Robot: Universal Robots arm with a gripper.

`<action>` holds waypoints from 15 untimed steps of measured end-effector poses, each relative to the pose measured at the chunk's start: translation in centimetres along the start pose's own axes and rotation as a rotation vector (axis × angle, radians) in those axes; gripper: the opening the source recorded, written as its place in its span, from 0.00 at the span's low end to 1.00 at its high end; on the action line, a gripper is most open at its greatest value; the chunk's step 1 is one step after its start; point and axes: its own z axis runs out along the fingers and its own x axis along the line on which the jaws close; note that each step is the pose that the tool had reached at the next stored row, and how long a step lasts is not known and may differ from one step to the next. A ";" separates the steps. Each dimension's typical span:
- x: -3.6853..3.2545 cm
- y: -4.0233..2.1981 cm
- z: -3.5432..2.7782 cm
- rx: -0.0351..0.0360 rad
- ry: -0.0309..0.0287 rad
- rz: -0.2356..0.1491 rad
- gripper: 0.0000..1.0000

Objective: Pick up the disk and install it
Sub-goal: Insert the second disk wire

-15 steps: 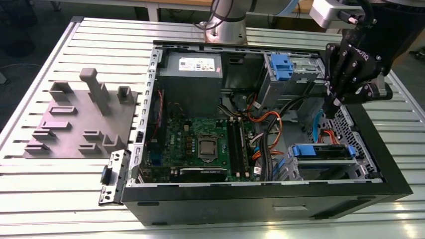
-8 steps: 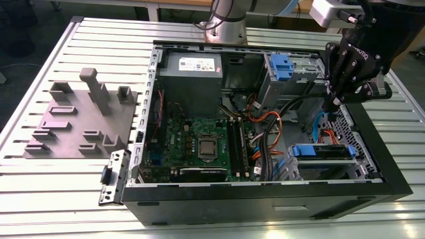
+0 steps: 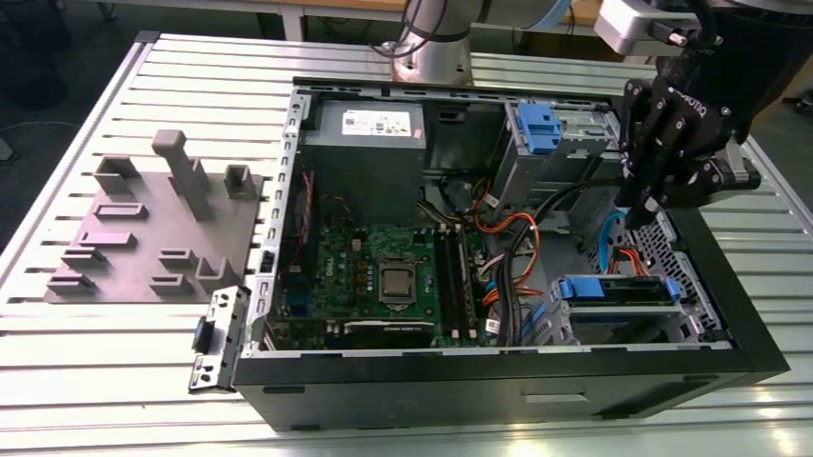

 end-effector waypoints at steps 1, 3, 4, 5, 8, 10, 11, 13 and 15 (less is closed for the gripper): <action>-0.01 -0.02 0.02 -0.0002 0.0034 0.000 0.30; -0.09 -0.08 0.11 -0.0022 0.0047 0.001 0.30; -0.15 -0.11 0.15 -0.0040 0.0052 0.001 0.30; -0.23 -0.16 0.23 -0.0059 0.0053 0.002 0.30; -0.31 -0.20 0.49 -0.0094 0.0054 0.006 0.30; -0.33 -0.23 0.66 -0.0098 0.0064 0.008 0.30; -0.35 -0.24 0.76 -0.0100 0.0071 0.009 0.30; -0.37 -0.25 0.95 -0.0104 0.0121 0.011 0.30; -0.39 -0.26 1.12 -0.0109 0.0210 0.012 0.30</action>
